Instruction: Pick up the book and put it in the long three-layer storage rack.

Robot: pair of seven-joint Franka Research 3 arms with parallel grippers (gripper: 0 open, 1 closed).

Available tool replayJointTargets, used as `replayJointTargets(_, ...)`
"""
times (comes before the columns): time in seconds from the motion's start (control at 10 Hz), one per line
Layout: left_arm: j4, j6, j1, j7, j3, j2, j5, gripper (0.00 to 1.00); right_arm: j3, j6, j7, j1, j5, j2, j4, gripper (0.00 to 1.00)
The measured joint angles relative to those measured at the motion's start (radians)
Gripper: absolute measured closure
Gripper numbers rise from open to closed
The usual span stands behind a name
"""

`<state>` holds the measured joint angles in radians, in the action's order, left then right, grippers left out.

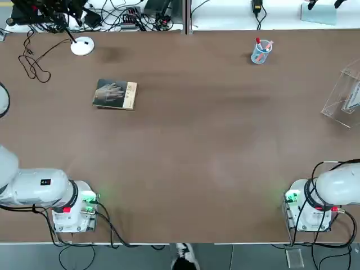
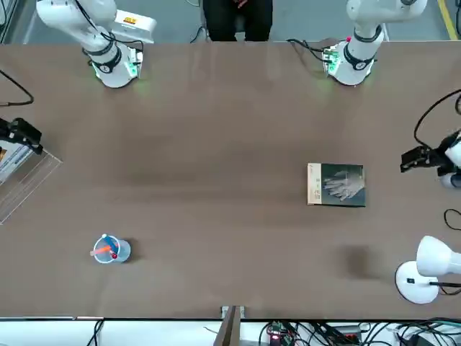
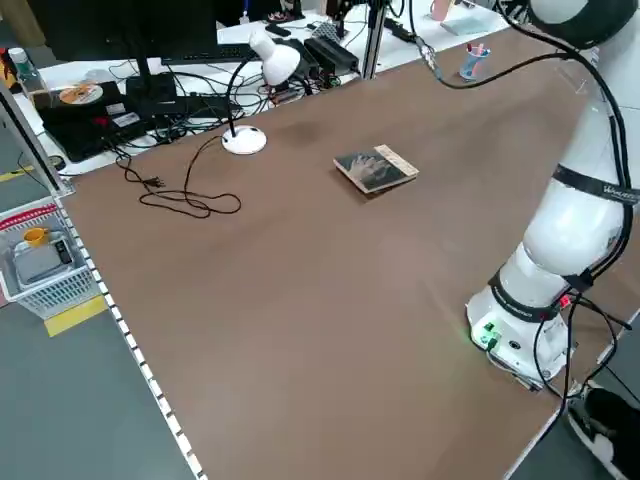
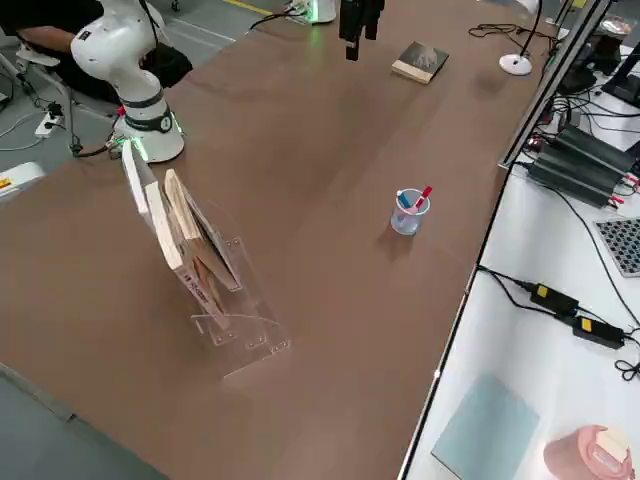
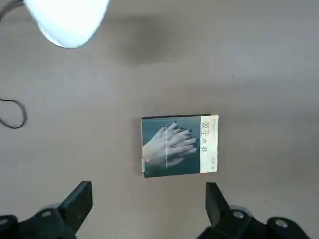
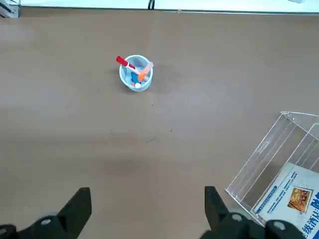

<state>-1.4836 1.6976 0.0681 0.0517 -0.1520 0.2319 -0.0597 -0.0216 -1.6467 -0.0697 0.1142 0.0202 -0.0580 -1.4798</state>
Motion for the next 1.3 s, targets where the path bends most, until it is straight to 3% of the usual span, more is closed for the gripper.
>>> replayJointTargets(0.6,-0.286,0.253,0.082,0.139,0.001,0.024,-0.084,0.0,0.0,0.003,0.001,0.0,0.0,0.0,0.001,0.0)
replayJointTargets(1.3,-0.529,0.375,0.134,0.208,0.001,0.012,-0.109,0.0,0.0,0.023,0.022,0.0,0.001,0.0,0.001,0.0)
